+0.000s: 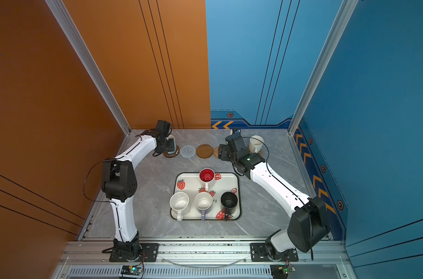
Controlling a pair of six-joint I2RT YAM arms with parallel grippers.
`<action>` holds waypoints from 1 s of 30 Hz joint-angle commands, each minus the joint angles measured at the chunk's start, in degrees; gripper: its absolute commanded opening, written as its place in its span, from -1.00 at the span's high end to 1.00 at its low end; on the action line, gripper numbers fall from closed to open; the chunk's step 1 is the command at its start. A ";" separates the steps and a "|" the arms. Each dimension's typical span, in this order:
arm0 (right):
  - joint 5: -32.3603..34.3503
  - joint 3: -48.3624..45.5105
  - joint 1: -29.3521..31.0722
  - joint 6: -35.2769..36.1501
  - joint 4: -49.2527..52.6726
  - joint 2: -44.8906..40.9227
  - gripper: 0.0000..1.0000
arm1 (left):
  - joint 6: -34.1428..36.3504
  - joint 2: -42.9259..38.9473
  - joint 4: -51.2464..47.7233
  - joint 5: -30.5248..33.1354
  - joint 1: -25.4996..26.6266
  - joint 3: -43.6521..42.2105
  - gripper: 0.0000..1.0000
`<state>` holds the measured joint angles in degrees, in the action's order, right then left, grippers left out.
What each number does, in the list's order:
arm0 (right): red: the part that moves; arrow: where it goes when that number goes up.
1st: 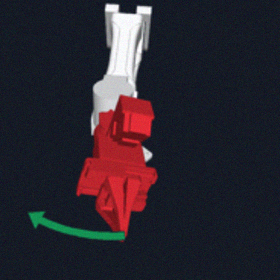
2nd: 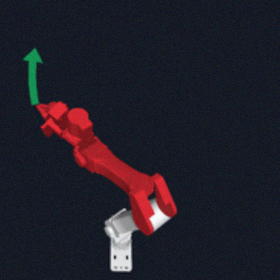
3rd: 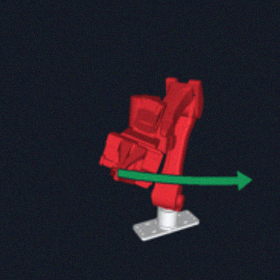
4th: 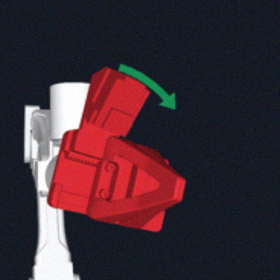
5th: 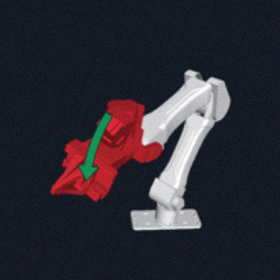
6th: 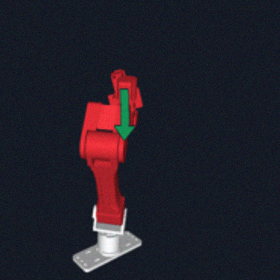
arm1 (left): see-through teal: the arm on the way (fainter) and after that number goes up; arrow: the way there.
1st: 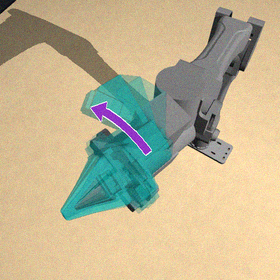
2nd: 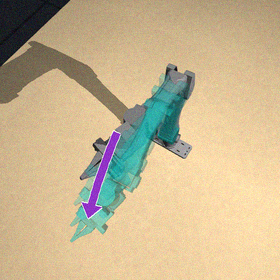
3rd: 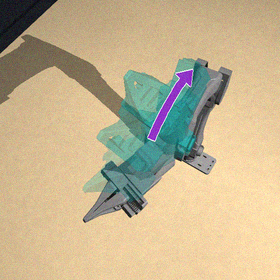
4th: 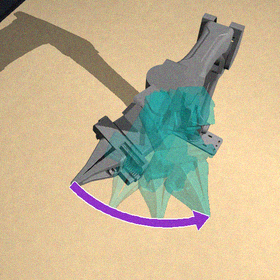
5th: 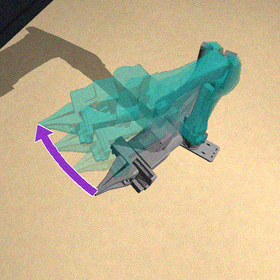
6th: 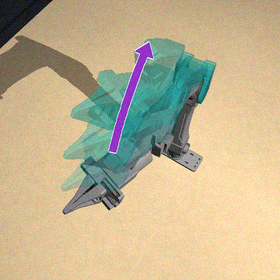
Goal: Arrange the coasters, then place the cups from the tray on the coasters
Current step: 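Lower the blue-handled mug onto the brown glossy coaster and open the left gripper, then raise the left gripper toward the tray while the right gripper moves over the red-lined mug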
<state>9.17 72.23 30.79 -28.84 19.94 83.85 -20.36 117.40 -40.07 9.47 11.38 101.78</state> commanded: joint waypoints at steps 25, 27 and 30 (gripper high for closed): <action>-0.70 1.18 2.19 -0.33 1.49 -1.41 -0.59 | -0.53 -37.22 18.60 1.69 13.26 -27.72 -0.42; -0.12 1.68 2.89 0.02 1.98 -1.37 -0.60 | -0.56 -40.42 20.83 1.68 14.78 -30.84 -0.45; 0.62 2.25 4.03 0.51 2.93 -1.32 -0.60 | -0.95 -44.84 21.80 3.13 16.96 -34.37 -0.46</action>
<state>8.82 72.51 33.82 -28.80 20.60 83.83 -20.62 75.50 -21.71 11.73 26.87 69.93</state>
